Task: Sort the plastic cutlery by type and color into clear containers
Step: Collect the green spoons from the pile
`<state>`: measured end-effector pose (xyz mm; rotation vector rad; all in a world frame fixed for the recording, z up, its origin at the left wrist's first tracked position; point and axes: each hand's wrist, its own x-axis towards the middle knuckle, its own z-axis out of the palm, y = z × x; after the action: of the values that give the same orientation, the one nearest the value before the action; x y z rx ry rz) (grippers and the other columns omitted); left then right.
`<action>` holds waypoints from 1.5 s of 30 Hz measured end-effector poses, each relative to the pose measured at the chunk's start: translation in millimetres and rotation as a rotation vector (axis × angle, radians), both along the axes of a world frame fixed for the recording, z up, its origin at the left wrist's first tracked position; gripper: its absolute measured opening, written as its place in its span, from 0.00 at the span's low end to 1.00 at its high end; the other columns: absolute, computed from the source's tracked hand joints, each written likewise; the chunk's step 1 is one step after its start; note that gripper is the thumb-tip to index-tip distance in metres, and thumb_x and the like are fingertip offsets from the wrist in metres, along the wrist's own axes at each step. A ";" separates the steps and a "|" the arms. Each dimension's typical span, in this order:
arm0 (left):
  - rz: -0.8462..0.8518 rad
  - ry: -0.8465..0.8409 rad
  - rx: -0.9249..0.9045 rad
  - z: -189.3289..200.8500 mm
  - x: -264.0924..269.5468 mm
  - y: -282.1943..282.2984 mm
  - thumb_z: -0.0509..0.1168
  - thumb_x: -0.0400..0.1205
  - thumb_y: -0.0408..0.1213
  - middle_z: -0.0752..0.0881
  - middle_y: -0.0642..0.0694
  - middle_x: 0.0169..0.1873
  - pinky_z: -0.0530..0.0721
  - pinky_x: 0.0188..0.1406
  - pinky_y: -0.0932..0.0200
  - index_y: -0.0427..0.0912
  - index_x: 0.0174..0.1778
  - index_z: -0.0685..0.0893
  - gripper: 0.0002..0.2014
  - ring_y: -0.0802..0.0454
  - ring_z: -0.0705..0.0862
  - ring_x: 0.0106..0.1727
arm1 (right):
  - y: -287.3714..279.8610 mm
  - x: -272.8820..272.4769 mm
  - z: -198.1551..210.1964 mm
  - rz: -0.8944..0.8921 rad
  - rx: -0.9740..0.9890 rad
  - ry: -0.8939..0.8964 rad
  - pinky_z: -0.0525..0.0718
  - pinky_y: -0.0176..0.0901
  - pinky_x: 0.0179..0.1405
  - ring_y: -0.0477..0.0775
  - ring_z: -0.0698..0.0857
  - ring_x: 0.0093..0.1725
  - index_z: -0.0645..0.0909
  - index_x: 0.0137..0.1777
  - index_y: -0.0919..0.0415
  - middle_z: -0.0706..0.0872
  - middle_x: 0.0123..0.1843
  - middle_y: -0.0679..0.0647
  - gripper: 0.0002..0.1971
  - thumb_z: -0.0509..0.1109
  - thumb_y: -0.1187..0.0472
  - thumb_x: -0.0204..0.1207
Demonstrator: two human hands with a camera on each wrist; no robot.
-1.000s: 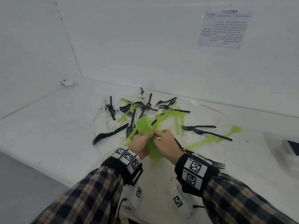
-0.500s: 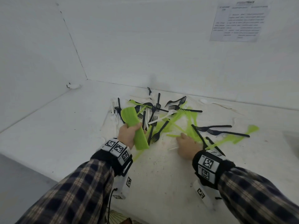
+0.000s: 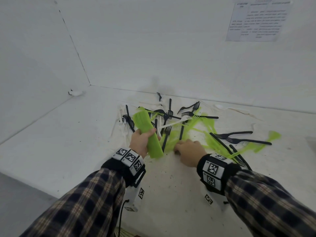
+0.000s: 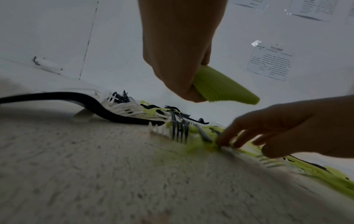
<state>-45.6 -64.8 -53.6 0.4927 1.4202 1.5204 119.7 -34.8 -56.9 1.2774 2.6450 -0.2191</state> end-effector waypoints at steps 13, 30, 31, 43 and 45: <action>-0.025 -0.045 0.022 -6.1 -2.0 15.3 0.67 0.79 0.25 0.83 0.39 0.38 0.85 0.38 0.44 0.35 0.44 0.79 0.04 0.44 0.85 0.28 | -2.4 -4.5 -12.0 -0.108 -0.118 -0.039 0.67 0.57 0.74 0.61 0.60 0.80 0.56 0.81 0.52 0.43 0.85 0.52 0.31 0.57 0.68 0.79; -0.051 -0.031 0.067 1.8 43.8 32.1 0.69 0.78 0.26 0.85 0.42 0.38 0.84 0.35 0.51 0.40 0.44 0.79 0.06 0.47 0.86 0.25 | -3.9 30.9 -17.2 0.124 0.169 0.024 0.65 0.53 0.68 0.60 0.70 0.69 0.69 0.74 0.52 0.68 0.74 0.52 0.20 0.54 0.53 0.83; -0.036 -0.037 0.071 2.1 45.2 31.9 0.69 0.78 0.26 0.85 0.42 0.38 0.85 0.35 0.51 0.40 0.43 0.79 0.06 0.47 0.86 0.25 | -4.4 33.0 -17.2 0.135 0.174 0.026 0.65 0.53 0.68 0.60 0.71 0.68 0.70 0.72 0.51 0.70 0.73 0.52 0.19 0.55 0.53 0.83; -0.105 -0.068 -0.008 -10.0 108.1 28.6 0.68 0.79 0.27 0.86 0.37 0.45 0.87 0.35 0.51 0.33 0.53 0.79 0.08 0.45 0.88 0.33 | 8.3 71.5 3.5 -0.265 -0.073 0.599 0.69 0.43 0.67 0.57 0.72 0.71 0.68 0.74 0.63 0.74 0.72 0.59 0.20 0.51 0.58 0.86; -0.129 -0.045 -0.040 -15.9 124.5 29.9 0.68 0.79 0.27 0.86 0.33 0.53 0.87 0.46 0.46 0.32 0.57 0.80 0.11 0.41 0.86 0.45 | 10.4 74.7 8.8 -0.288 -0.162 0.736 0.70 0.41 0.61 0.56 0.75 0.65 0.70 0.72 0.65 0.78 0.66 0.60 0.19 0.53 0.58 0.86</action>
<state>78.8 -34.8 -69.5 0.5129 1.3553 1.3896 194.4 -24.4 -48.1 1.7734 2.8749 -1.1149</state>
